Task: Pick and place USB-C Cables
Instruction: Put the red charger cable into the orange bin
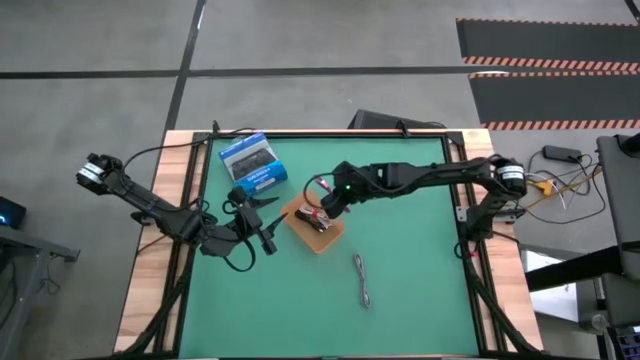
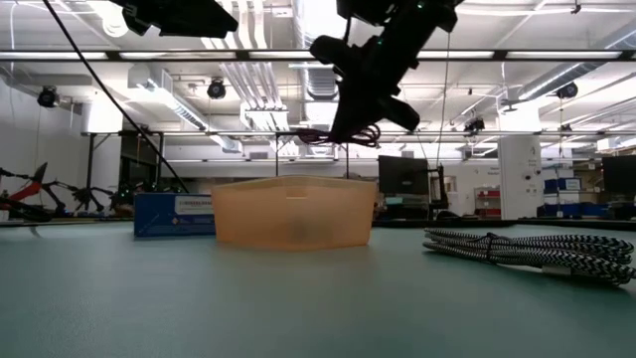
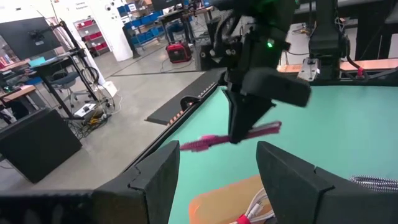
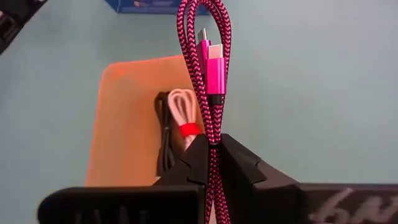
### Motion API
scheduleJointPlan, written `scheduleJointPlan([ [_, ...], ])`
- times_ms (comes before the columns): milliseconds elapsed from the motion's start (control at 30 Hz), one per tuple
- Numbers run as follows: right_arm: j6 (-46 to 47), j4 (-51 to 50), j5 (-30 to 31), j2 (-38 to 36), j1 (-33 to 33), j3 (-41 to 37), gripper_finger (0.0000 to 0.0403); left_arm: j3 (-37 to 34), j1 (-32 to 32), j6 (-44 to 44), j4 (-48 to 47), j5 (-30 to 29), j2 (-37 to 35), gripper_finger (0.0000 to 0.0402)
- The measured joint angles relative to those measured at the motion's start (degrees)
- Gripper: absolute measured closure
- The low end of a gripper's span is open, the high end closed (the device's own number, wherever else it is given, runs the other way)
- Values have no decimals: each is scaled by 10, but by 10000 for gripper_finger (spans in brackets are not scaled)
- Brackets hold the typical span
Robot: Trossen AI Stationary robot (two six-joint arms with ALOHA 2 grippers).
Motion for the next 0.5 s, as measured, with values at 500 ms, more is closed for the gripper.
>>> scheduleJointPlan([
  [500, 35, -5, 4, 97, 48, 81, 390, 0, 0, -1, 0, 0, 0, 203],
])
